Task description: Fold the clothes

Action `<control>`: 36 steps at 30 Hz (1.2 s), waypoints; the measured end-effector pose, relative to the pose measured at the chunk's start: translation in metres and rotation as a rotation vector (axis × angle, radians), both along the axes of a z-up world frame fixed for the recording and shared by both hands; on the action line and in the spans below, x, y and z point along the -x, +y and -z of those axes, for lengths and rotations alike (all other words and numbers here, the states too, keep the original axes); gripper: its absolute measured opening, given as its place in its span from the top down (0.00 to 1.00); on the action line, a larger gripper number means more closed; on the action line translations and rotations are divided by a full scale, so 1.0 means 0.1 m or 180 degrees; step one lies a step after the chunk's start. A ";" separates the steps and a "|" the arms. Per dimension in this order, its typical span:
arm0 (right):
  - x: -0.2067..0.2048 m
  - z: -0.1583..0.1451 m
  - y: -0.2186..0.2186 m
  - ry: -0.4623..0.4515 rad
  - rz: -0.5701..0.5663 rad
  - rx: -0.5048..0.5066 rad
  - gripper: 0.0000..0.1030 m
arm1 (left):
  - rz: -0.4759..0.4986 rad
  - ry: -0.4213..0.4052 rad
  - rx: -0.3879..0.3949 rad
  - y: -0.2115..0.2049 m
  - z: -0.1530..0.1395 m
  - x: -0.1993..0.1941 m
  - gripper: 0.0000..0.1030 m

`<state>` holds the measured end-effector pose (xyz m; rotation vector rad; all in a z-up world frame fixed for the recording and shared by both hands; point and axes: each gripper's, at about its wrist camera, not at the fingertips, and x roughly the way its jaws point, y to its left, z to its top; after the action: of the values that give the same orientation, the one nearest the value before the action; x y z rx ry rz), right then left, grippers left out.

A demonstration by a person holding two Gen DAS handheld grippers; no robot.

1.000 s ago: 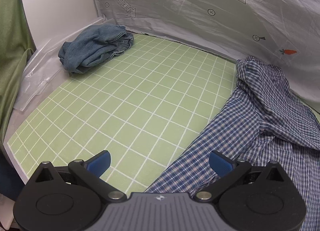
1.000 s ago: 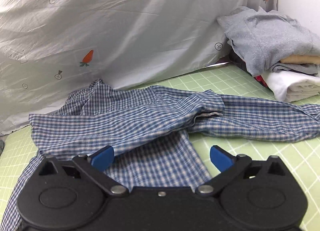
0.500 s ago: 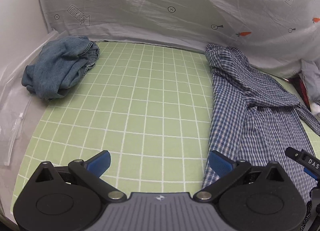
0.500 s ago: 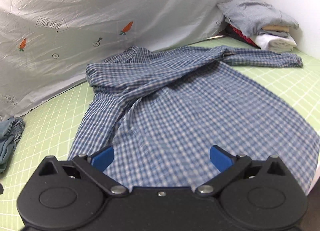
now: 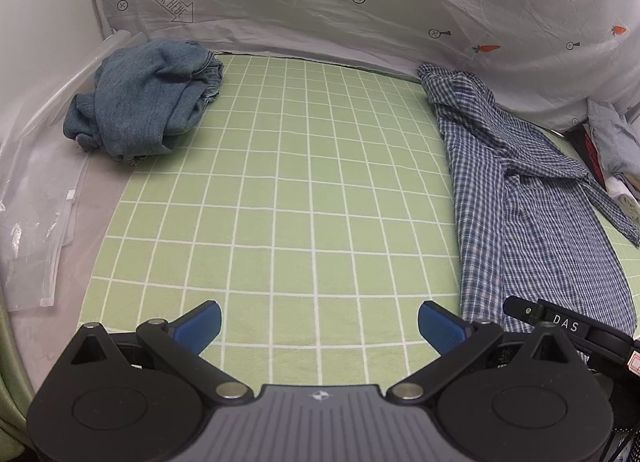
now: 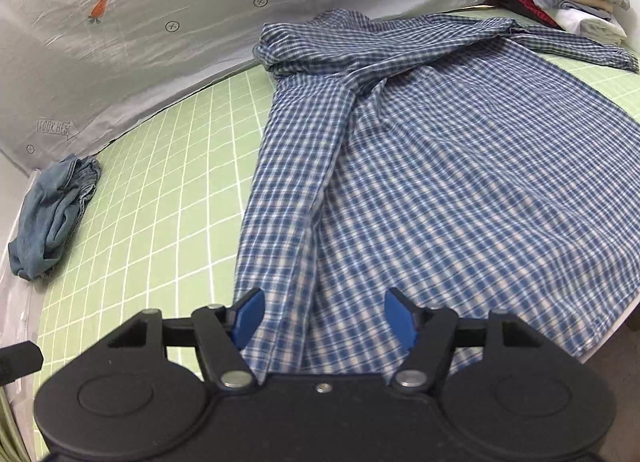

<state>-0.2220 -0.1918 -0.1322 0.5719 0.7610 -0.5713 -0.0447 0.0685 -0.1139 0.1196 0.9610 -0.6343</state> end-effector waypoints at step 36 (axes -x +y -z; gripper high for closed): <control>0.38 -0.40 -0.73 0.0048 -0.0415 0.0437 0.98 | 0.0069 0.0259 0.0228 -1.06 0.05 0.33 0.00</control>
<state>-0.2598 -0.2653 -0.0919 0.3886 0.7611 -0.5034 -0.0774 -0.0373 -0.1193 0.0410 1.0153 -0.6971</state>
